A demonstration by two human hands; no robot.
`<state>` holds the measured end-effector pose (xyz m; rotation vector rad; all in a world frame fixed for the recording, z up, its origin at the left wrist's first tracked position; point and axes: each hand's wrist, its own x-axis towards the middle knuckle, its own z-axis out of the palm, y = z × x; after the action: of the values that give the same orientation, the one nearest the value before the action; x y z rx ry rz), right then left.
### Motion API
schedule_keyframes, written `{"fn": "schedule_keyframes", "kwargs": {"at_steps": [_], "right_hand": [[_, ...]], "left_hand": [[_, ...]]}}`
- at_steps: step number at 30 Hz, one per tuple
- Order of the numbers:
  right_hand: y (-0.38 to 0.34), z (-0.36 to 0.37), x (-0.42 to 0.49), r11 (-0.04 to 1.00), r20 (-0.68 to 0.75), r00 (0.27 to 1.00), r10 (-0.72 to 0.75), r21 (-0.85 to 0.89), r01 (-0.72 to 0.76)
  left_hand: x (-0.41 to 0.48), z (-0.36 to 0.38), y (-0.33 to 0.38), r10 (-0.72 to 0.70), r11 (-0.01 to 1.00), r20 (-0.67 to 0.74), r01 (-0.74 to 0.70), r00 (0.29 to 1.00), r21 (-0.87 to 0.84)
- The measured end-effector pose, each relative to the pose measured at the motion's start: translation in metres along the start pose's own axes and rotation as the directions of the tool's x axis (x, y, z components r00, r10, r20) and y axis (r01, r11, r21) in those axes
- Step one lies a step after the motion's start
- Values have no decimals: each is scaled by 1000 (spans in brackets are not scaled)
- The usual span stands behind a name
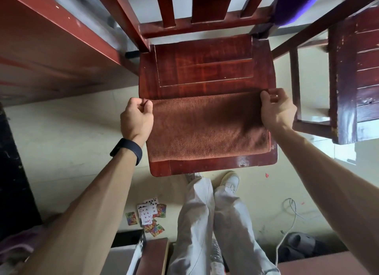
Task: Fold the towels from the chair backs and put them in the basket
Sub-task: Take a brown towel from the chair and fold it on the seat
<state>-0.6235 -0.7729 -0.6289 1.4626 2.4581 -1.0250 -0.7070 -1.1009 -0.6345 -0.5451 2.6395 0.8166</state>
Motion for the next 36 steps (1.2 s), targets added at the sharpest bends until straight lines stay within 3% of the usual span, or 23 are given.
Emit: {"fn": "schedule_keyframes", "kwargs": {"at_steps": [5,7,8,9,11,14,20,22,24,27,29,31,33,36], "right_hand": [[2,7,-4,992,-86,993,-85,-95,77],[4,9,-22,978,-176,968,-179,-142,155],[4,11,-36,951,-200,940,-277,-198,238],[5,16,-52,904,-172,905,-390,-260,340],[9,33,-83,753,47,813,-581,-348,559],[20,59,-96,533,334,666,-667,-411,740],[58,46,-27,586,216,787,-578,-561,585],[66,41,-36,616,193,815,-546,-566,547],[78,32,-56,659,155,872,-464,-598,457],[96,13,-94,733,110,951,-290,-612,295],[101,4,-122,724,158,952,-261,-620,301],[99,0,-146,708,230,938,-259,-616,346],[90,-1,-156,715,275,931,-241,-599,362],[77,-7,-151,746,300,925,-233,-555,368]], "left_hand": [[-23,8,8,136,979,-134,-112,982,169],[-41,15,7,324,918,-189,-259,927,300],[-51,21,6,437,861,-152,-364,886,355],[-61,29,4,522,800,-74,-457,850,388],[-76,48,-1,567,725,92,-550,818,414],[-76,68,-15,489,748,140,-497,861,439],[-59,75,-34,464,781,58,-439,884,444],[-55,71,-27,485,762,105,-479,868,436],[-41,64,-11,561,661,225,-595,797,458],[-6,64,38,689,424,371,-762,622,490],[10,76,81,728,312,419,-807,542,502],[9,92,119,727,264,463,-828,508,494],[-7,108,144,702,309,463,-818,541,486],[-45,119,146,622,547,353,-710,699,443]]}}
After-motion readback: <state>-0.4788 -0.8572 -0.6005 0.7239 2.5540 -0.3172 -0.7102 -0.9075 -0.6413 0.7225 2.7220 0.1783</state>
